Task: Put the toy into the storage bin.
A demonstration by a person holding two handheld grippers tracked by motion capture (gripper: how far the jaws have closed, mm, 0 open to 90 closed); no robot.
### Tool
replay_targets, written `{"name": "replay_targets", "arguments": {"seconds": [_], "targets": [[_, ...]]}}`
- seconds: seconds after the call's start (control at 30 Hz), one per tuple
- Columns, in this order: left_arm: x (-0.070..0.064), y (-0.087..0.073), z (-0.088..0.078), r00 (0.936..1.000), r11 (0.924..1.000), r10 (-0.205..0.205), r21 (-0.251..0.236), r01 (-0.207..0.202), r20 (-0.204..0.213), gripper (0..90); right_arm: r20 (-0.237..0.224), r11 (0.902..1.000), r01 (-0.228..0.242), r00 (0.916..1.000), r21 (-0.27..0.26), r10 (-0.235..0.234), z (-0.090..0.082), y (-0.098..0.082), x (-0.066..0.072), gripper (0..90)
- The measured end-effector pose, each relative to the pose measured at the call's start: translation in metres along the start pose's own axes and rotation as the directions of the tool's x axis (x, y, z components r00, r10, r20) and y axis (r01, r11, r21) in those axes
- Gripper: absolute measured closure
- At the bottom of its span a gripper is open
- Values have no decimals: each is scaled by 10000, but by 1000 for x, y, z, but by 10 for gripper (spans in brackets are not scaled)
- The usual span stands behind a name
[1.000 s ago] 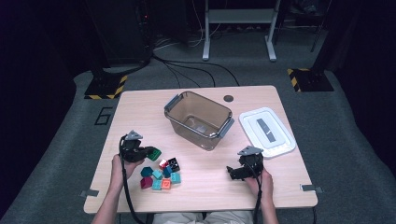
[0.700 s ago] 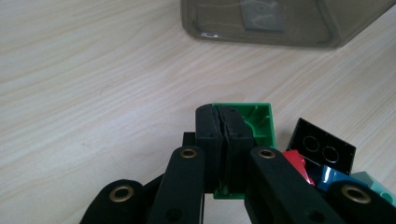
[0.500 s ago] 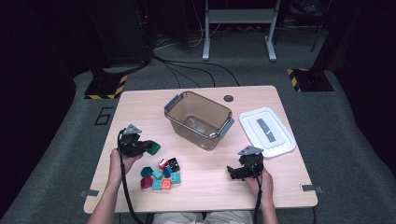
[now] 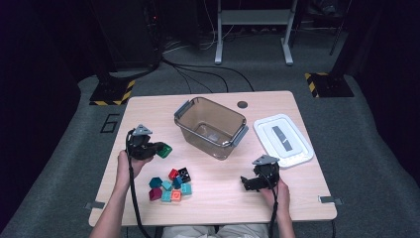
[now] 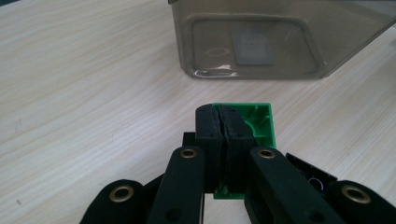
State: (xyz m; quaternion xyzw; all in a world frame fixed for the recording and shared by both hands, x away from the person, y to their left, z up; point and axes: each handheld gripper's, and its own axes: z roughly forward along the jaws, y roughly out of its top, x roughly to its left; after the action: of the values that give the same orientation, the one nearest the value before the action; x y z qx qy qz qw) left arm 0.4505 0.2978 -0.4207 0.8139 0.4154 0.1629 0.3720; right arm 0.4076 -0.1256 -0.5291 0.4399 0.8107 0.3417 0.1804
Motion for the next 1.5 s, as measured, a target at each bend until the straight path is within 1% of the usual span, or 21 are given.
{"name": "replay_targets", "arguments": {"seconds": [0.03, 0.07, 0.2, 0.3, 0.33, 0.43, 0.53, 0.63, 0.77, 0.83, 0.87, 1.0, 1.03, 1.23, 1.27, 1.3, 1.5], "targets": [[0, 2, 0, 10000, 10000, 76, -32, -76, -29, 873, -4, 10000, 6, 10000, 5, -6, 0, 0, 0, 5], [0, 3, -1, 10000, 10000, 27, -51, -27, -27, 873, -5, 10000, 10, 10000, 2, -10, 0, 0, 0, 5], [-1, 10, -3, 9999, 9998, 149, -111, -150, -13, 873, -17, 10000, 27, 10000, 7, -27, 0, 0, 0, 5], [-1, 15, -5, 9995, 9995, 313, -75, -314, -24, 873, -4, 10000, 4, 10000, 3, -4, 0, 0, 0, 5], [-1, 16, -5, 9997, 9995, 258, -166, -259, -43, 873, -11, 10000, 25, 10000, 10, -25, 0, 0, 0, 5], [-1, 20, -6, 9994, 9992, 324, -226, -326, -107, 873, 3, 10000, 1, 10000, 9, -1, 0, 0, 0, 3], [-1, 24, -8, 9990, 9989, 442, -175, -443, -75, 873, 3, 10000, 44, 10000, 36, -44, 0, 0, -1, 0], [-3, 29, -9, 9988, 9985, 490, -244, -491, -53, 873, -23, 10000, 60, 10000, 34, -60, 0, 0, -1, 0], [-4, 37, -11, 9977, 9975, 677, -213, -679, -63, 873, -15, 10000, 22, 10000, 25, -22, 1, 0, -1, 0], [-4, 42, -11, 9977, 9974, 679, -253, -679, -46, 873, -7, 10000, 17, 10000, 24, -17, 1, 1, -1, 0], [-5, 44, -12, 9974, 9971, 716, -260, -716, -38, 873, -29, 9998, 173, 9998, 34, -173, 1, 0, -2, 0], [-6, 53, -13, 9968, 9962, 797, -346, -797, -39, 873, -28, 9998, 178, 9998, 35, -178, 1, 0, -2, 0], [-6, 55, -14, 9959, 9955, 906, -285, -907, -56, 873, -29, 9998, 177, 9998, 37, -177, 1, 0, -2, 0], [-6, 66, -16, 9958, 9949, 917, -408, -920, -79, 873, -36, 9998, 188, 9998, 35, -188, 1, 0, -2, 0], [-5, 67, -17, 9958, 9949, 913, -431, -913, -30, 873, 33, 9998, 197, 9998, 27, -197, 1, 1, -2, 0], [-5, 69, -16, 9965, 9952, 838, -516, -836, 17, 873, 104, 10000, 52, 9999, 36, -52, 1, 1, -2, 0], [-6, 79, -18, 9947, 9936, 1028, -478, -1028, -12, 873, 111, 9999, 148, 9998, -18, -148, 2, 1, -3, 0]]}}
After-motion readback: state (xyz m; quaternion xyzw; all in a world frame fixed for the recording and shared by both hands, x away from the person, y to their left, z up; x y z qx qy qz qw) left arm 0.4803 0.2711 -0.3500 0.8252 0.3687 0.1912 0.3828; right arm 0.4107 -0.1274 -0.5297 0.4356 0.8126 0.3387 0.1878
